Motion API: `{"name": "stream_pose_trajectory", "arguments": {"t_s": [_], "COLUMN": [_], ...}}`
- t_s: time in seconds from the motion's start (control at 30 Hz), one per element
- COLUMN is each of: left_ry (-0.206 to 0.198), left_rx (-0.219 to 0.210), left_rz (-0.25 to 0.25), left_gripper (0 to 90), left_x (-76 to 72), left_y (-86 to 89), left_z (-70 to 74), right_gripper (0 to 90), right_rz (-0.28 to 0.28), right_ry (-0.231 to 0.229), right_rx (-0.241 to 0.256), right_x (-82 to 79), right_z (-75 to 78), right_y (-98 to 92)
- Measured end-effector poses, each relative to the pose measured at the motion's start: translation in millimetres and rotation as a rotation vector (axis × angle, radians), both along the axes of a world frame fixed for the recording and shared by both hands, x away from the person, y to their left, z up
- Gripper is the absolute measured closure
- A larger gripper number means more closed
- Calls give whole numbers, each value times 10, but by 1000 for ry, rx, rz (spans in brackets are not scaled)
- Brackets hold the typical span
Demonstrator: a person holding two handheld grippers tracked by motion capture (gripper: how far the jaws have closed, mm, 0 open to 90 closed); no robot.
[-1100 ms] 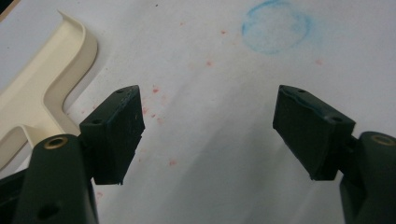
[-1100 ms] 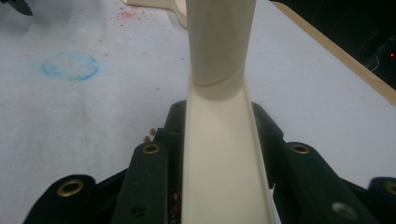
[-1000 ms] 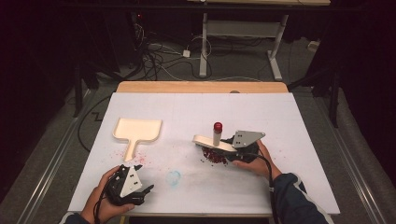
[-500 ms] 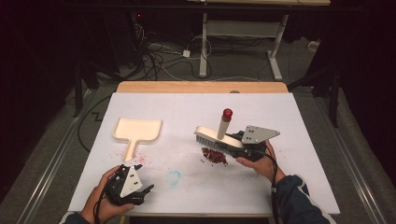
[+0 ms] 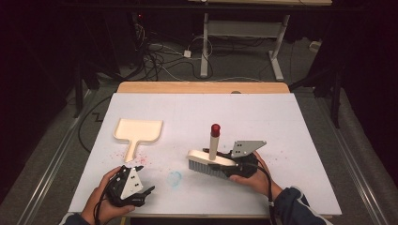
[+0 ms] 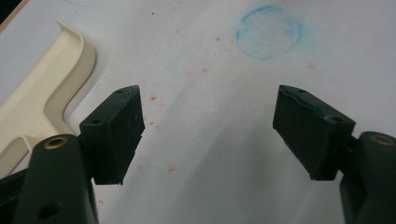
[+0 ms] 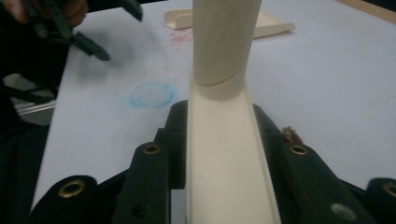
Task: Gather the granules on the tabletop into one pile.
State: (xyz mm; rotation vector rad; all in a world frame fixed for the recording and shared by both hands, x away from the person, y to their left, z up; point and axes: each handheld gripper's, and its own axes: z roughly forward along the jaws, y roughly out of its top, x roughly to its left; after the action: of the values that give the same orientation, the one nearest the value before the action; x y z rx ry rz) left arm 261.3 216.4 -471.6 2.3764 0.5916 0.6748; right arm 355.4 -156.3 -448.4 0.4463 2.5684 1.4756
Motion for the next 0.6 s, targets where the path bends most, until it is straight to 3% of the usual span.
{"name": "stream_pose_trajectory", "arguments": {"t_s": [0.23,0.37,0.6], "left_ry": [0,0,-1], "left_rx": [5,3,0], "left_rz": [-4,-6,1], "left_gripper": [239,239,239], "left_x": [0,-1,-6], "left_y": [6,6,7], "left_z": [-1,2,4], "right_gripper": [672,672,672], "right_rz": [-124,-139,-165], "right_ry": [2,-1,-49], "right_rx": [5,29,55], "right_x": [93,122,46], "right_z": [8,87,324], "right_y": [-85,-158,-302]}}
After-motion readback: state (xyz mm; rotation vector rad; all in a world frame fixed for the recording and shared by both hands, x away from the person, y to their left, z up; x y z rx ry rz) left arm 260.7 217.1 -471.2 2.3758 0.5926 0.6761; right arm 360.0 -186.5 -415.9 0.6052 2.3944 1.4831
